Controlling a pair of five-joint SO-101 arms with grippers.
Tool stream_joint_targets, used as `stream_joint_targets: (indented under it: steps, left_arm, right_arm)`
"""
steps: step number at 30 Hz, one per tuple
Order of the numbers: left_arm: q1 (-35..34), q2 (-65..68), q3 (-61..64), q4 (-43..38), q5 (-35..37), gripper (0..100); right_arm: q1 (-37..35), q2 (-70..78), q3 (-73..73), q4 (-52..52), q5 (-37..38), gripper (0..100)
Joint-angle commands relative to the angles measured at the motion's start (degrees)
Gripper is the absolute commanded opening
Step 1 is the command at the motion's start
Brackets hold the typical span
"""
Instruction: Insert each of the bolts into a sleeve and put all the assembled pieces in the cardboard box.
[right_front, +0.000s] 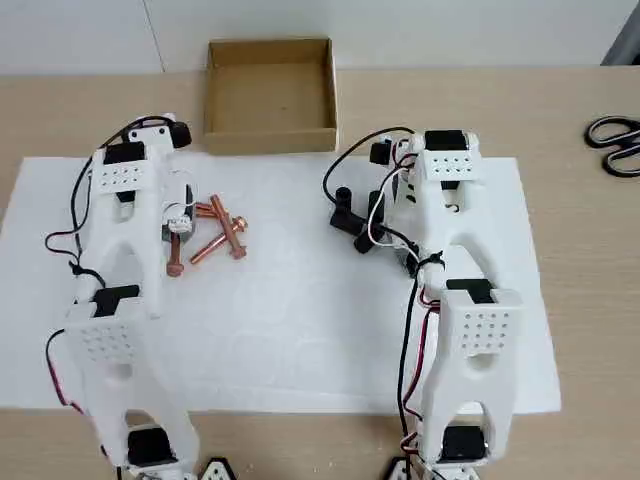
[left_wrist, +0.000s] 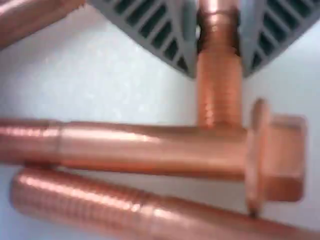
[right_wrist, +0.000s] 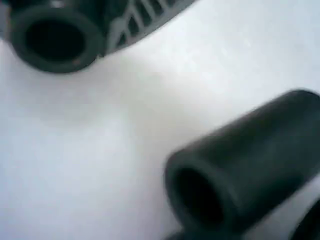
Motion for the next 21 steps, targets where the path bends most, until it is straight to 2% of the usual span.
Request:
stream_joint_targets:
  steps: [1,8,14,21]
  left_arm:
    - [-0.4,-1.0,-2.1,2.6,-0.3,1]
    - [0.2,-10.4,-8.6,11.3,-1.8,1]
    - [1.8,-20.8,-6.6,15.1,-12.5,1]
    - [3.7,-30.9,7.4,15.0,-26.7,1]
  right_arm:
    - [0.3,-4.9,-0.3,1.3,0.1,0.4]
    - [0.3,-4.9,-0.3,1.3,0.1,0.4]
    - [0.3,-4.9,-0.3,1.3,0.1,0.4]
    - [0.3,-4.9,-0.3,1.3,0.1,0.4]
